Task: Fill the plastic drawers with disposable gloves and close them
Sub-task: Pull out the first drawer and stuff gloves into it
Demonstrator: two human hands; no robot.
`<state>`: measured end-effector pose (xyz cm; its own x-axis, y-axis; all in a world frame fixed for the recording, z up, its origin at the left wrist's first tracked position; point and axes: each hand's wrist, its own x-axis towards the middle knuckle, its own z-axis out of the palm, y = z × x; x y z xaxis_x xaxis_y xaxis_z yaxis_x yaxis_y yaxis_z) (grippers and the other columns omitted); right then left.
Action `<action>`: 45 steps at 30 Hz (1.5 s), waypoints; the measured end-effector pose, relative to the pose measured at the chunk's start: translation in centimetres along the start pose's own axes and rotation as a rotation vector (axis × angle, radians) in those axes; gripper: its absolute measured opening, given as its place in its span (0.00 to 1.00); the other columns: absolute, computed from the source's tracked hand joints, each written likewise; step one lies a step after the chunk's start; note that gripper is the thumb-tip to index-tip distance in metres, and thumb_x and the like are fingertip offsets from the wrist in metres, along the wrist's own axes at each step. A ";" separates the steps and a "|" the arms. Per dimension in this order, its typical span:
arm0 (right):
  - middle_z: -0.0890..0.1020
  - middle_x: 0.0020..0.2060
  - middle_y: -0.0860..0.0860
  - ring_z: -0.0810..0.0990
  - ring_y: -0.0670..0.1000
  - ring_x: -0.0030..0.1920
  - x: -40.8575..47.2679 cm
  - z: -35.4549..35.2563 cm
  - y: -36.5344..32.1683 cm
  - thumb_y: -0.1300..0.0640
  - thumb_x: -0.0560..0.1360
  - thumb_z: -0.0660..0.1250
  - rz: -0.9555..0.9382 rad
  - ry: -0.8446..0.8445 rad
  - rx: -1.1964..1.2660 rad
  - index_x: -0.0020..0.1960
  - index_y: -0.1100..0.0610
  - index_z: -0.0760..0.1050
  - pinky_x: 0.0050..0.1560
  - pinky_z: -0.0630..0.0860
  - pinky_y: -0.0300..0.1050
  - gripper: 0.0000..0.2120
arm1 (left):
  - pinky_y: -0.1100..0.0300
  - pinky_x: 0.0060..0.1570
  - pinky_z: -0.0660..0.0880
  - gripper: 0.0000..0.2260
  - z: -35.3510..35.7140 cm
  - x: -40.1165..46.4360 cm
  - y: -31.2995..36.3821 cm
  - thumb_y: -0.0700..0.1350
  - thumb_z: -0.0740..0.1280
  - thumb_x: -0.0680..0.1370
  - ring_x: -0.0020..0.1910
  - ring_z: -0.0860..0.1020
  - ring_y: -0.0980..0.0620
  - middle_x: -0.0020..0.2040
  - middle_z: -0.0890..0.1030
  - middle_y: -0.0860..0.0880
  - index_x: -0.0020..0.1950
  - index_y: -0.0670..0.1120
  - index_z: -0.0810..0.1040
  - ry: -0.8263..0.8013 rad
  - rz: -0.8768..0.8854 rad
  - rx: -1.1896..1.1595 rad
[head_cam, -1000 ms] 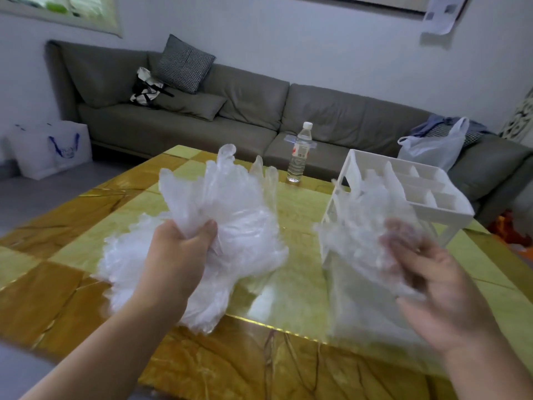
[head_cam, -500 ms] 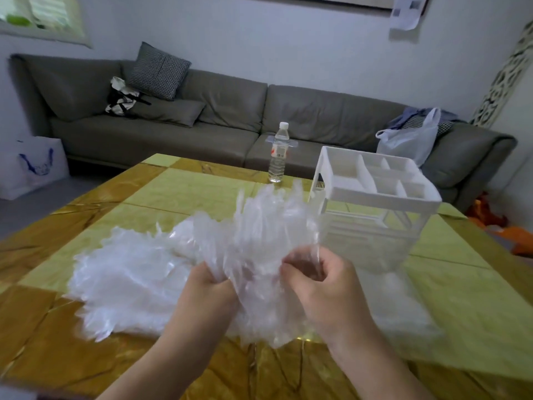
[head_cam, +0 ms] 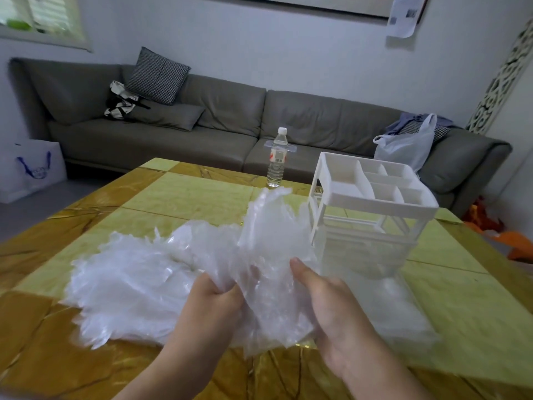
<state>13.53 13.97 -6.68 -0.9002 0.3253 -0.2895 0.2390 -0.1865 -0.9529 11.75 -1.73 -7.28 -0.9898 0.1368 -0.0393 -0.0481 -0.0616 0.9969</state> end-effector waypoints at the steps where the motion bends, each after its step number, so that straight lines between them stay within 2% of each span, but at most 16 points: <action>1: 0.89 0.48 0.58 0.89 0.60 0.50 0.1 0.1 0.2 0.47 0.80 0.73 -0.020 0.025 -0.018 0.55 0.61 0.87 0.61 0.82 0.65 0.17 | 0.37 0.59 0.81 0.08 -0.1 0.1 0.2 0.45 0.70 0.82 0.55 0.86 0.44 0.53 0.87 0.45 0.58 0.44 0.84 0.002 0.019 0.017; 3: 0.89 0.45 0.58 0.89 0.61 0.48 0.3 0.4 0.6 0.48 0.80 0.73 -0.072 0.095 -0.035 0.51 0.63 0.86 0.58 0.83 0.65 0.17 | 0.39 0.53 0.83 0.07 0.0 -0.2 0.3 0.45 0.69 0.83 0.51 0.86 0.43 0.49 0.88 0.44 0.55 0.43 0.85 -0.032 0.060 0.073; 6: 0.87 0.36 0.55 0.88 0.57 0.39 0.7 0.5 1.0 0.48 0.79 0.73 -0.182 0.233 -0.068 0.43 0.63 0.83 0.45 0.85 0.56 0.17 | 0.57 0.39 0.82 0.09 0.3 -0.7 0.7 0.46 0.67 0.83 0.43 0.87 0.49 0.44 0.88 0.46 0.53 0.44 0.86 -0.078 0.000 -0.042; 10: 0.83 0.29 0.48 0.83 0.49 0.33 0.1 0.3 0.4 0.47 0.79 0.72 -0.361 0.366 -0.276 0.41 0.57 0.79 0.37 0.77 0.46 0.15 | 0.48 0.54 0.79 0.20 0.4 -1.1 1.6 0.62 0.67 0.79 0.52 0.87 0.51 0.53 0.88 0.50 0.59 0.50 0.86 -0.172 -0.174 -0.294; 13: 0.82 0.31 0.48 0.81 0.47 0.33 -0.5 0.2 0.3 0.46 0.79 0.70 -0.447 0.392 -0.395 0.42 0.55 0.78 0.37 0.78 0.48 0.14 | 0.51 0.47 0.78 0.17 0.6 -1.6 2.4 0.63 0.65 0.76 0.46 0.87 0.56 0.48 0.89 0.55 0.49 0.55 0.89 -0.234 -0.185 -0.354; 18: 0.71 0.26 0.48 0.71 0.46 0.27 -1.1 0.8 1.1 0.49 0.80 0.71 -0.582 0.417 -0.494 0.37 0.57 0.69 0.30 0.68 0.40 0.19 | 0.48 0.48 0.83 0.08 0.5 -0.9 0.7 0.42 0.72 0.80 0.46 0.88 0.44 0.47 0.88 0.44 0.59 0.43 0.83 -0.046 -0.118 -0.126; 21: 0.78 0.29 0.50 0.76 0.48 0.30 -1.0 0.9 0.9 0.47 0.80 0.70 -0.558 0.379 -0.488 0.41 0.57 0.74 0.34 0.75 0.50 0.16 | 0.46 0.48 0.82 0.08 0.0 -0.2 0.6 0.45 0.68 0.83 0.44 0.87 0.42 0.45 0.88 0.42 0.54 0.43 0.84 0.094 -0.140 -0.140; 23: 0.71 0.26 0.47 0.69 0.50 0.26 -1.2 0.6 0.4 0.47 0.81 0.69 -0.502 0.321 -0.416 0.39 0.58 0.69 0.30 0.69 0.49 0.19 | 0.49 0.47 0.80 0.10 -0.3 0.2 1.1 0.47 0.65 0.84 0.45 0.88 0.44 0.46 0.88 0.44 0.54 0.43 0.85 0.129 -0.144 -0.196; 25: 0.64 0.25 0.49 0.63 0.50 0.23 -1.3 0.3 -0.1 0.51 0.83 0.68 -0.416 0.237 -0.282 0.39 0.61 0.66 0.26 0.62 0.43 0.20 | 0.50 0.52 0.78 0.14 -0.4 -0.1 2.2 0.52 0.65 0.84 0.51 0.86 0.46 0.51 0.88 0.48 0.60 0.44 0.83 0.124 -0.131 -0.224; 27: 0.63 0.25 0.51 0.61 0.49 0.22 -1.4 0.0 -0.4 0.54 0.84 0.67 -0.384 0.199 -0.230 0.42 0.64 0.67 0.24 0.59 0.39 0.18 | 0.50 0.63 0.71 0.22 -1.0 -0.4 2.6 0.59 0.62 0.83 0.67 0.78 0.47 0.64 0.80 0.53 0.71 0.47 0.77 0.107 -0.119 -0.170; 29: 0.64 0.25 0.52 0.61 0.49 0.21 -1.5 -0.2 -0.5 0.55 0.84 0.67 -0.404 0.174 -0.236 0.43 0.66 0.67 0.23 0.59 0.38 0.18 | 0.49 0.68 0.68 0.26 -1.6 -0.5 2.9 0.61 0.57 0.84 0.74 0.71 0.41 0.72 0.75 0.45 0.75 0.45 0.72 0.103 -0.085 -0.072; 32: 0.64 0.25 0.52 0.61 0.49 0.22 -1.5 -0.2 -0.4 0.55 0.85 0.66 -0.443 0.139 -0.240 0.43 0.64 0.67 0.23 0.60 0.39 0.17 | 0.33 0.66 0.74 0.31 -1.4 -0.7 3.1 0.66 0.59 0.82 0.66 0.77 0.31 0.67 0.79 0.34 0.69 0.40 0.76 0.103 -0.116 -0.127; 36: 0.66 0.25 0.52 0.62 0.50 0.24 -1.1 -0.5 -0.3 0.55 0.84 0.67 -0.455 0.141 -0.243 0.42 0.62 0.68 0.24 0.61 0.39 0.16 | 0.49 0.42 0.83 0.17 -1.4 -0.5 3.0 0.58 0.70 0.78 0.46 0.88 0.43 0.48 0.88 0.43 0.57 0.46 0.83 -0.053 -0.297 -0.345; 39: 0.67 0.26 0.53 0.63 0.51 0.25 -0.8 -0.9 -0.4 0.56 0.83 0.69 -0.440 0.130 -0.248 0.41 0.61 0.70 0.25 0.60 0.40 0.15 | 0.52 0.38 0.83 0.12 -1.2 -0.2 1.9 0.43 0.72 0.78 0.47 0.87 0.40 0.50 0.88 0.39 0.59 0.40 0.85 -0.137 -0.242 -0.245; 43: 0.77 0.31 0.56 0.71 0.52 0.27 -1.0 -0.9 -1.0 0.49 0.79 0.74 -0.200 0.011 0.108 0.50 0.63 0.82 0.24 0.66 0.41 0.16 | 0.59 0.30 0.78 0.07 -0.8 -0.1 1.2 0.39 0.74 0.77 0.33 0.85 0.47 0.38 0.87 0.41 0.48 0.35 0.86 0.086 -0.080 -0.175; 45: 0.85 0.42 0.58 0.81 0.55 0.36 -1.3 -0.5 -1.1 0.42 0.72 0.76 -0.034 -0.124 0.334 0.51 0.60 0.88 0.32 0.74 0.46 0.20 | 0.57 0.35 0.79 0.08 -0.3 -0.2 1.1 0.43 0.76 0.76 0.35 0.86 0.47 0.38 0.87 0.42 0.44 0.37 0.87 0.234 -0.005 -0.152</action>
<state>14.63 14.27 -5.26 -0.9478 0.2252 -0.2258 0.0947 -0.4774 -0.8736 11.81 -2.11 -6.17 -0.9927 -0.0933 -0.0767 -0.0555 -0.2116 0.9758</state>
